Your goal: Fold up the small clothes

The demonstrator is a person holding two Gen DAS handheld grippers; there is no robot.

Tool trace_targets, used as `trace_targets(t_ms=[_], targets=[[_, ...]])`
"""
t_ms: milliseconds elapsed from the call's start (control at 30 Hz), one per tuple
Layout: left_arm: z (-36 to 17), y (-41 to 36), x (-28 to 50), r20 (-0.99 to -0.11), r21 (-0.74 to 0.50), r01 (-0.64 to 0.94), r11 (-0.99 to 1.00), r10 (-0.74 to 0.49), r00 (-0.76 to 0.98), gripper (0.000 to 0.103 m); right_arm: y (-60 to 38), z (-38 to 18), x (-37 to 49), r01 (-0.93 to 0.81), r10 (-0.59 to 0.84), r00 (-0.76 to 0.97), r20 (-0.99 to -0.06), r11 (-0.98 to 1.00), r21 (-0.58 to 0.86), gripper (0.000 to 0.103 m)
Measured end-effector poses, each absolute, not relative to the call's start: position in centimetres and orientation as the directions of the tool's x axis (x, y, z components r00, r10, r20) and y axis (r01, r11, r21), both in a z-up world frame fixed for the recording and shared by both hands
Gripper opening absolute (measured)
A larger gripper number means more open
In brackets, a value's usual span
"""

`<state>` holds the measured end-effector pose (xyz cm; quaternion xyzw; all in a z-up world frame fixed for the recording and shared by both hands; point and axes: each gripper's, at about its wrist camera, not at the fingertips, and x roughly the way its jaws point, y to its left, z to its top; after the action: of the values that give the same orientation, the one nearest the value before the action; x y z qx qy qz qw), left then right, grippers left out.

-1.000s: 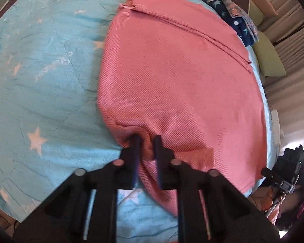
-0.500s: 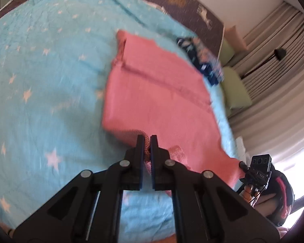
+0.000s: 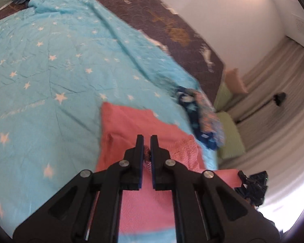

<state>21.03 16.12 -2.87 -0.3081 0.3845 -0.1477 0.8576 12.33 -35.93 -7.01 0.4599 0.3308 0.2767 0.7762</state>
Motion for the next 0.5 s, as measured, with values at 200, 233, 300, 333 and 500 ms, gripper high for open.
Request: trace_targets(t_ms=[200, 233, 300, 333, 500], targets=[[-8.7, 17.4, 23.7, -0.639, -0.635, -0.079, 0.768, -0.466, 0.612, 0.007, -35.9, -14.1, 17.1, 0.193, 0.636, 0.596, -0.491, 0.48, 0.856, 0.039], [-8.9, 17.9, 23.4, -0.638, -0.629, -0.074, 0.774, -0.46, 0.617, 0.009, -35.8, -14.3, 16.9, 0.182, 0.635, 0.59, -0.499, 0.498, 0.848, 0.039], [-8.7, 18.6, 22.8, -0.645, -0.598, -0.064, 0.799, -0.432, 0.63, 0.012, -35.5, -13.6, 16.0, 0.152, 0.574, 0.586, -0.572, 0.616, 0.773, 0.039], [-8.3, 18.9, 22.5, -0.645, -0.578, -0.042, 0.815, -0.425, 0.636, 0.012, -35.4, -13.0, 15.8, 0.134, 0.538, 0.59, -0.602, 0.67, 0.73, 0.039], [-6.0, 16.9, 22.2, -0.629, -0.501, 0.168, 0.849, -0.49, 0.603, 0.029, -31.3, -8.4, 14.7, -0.095, 0.317, 0.586, -0.746, 0.941, 0.325, 0.043]])
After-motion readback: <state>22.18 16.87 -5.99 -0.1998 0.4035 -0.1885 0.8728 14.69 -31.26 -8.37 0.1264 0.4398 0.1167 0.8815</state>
